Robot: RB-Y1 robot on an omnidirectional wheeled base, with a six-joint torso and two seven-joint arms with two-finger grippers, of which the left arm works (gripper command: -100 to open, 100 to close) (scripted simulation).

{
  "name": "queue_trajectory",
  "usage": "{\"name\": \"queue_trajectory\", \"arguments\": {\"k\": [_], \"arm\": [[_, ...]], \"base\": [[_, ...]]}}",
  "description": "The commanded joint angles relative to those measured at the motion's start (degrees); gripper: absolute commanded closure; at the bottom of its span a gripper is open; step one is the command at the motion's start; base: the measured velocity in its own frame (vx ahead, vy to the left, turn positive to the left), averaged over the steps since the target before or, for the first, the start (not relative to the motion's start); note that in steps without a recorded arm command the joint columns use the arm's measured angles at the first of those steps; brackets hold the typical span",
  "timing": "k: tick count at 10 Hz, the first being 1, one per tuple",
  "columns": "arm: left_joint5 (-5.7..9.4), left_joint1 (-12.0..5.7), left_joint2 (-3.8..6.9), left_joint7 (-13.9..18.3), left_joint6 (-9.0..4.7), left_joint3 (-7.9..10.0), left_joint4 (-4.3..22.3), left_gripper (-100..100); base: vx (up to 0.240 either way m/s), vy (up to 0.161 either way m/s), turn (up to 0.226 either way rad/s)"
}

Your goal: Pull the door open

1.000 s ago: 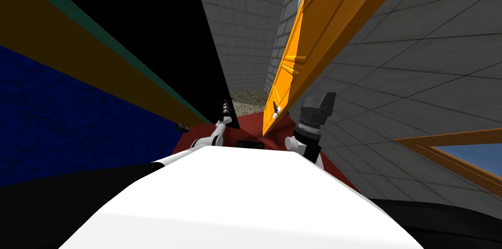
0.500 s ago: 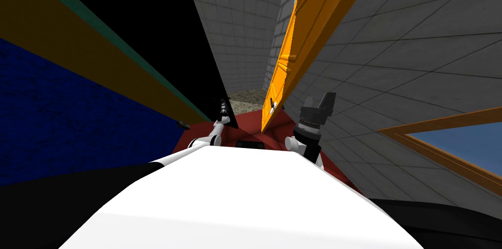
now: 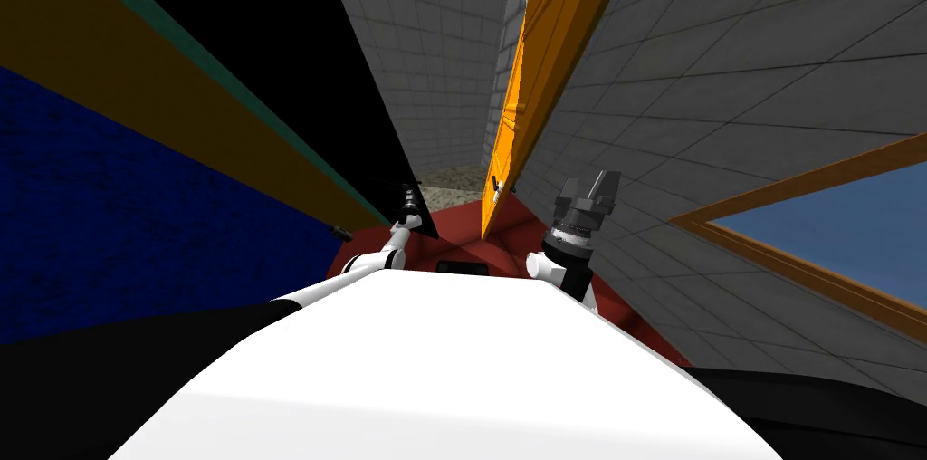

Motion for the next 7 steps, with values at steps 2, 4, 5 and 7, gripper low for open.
{"name": "queue_trajectory", "arguments": {"k": [2, 4, 5, 7], "arm": [[-0.2, -0.02, 0.19, 1.4, 0.01, -1.18, 0.3, -100], [-0.41, 0.01, 0.42, 2.9, 0.09, -2.47, 0.5, -100], [-0.54, 0.03, 0.56, 3.8, 0.14, -3.25, 0.6, -100], [-0.82, 0.06, 0.86, 5.7, 0.25, -4.94, 0.8, -100]], "base": [[-0.029, 0.204, -0.09], [-0.069, 0.223, -0.124], [-0.082, 0.172, -0.181], [-0.104, 0.155, -0.129]]}}
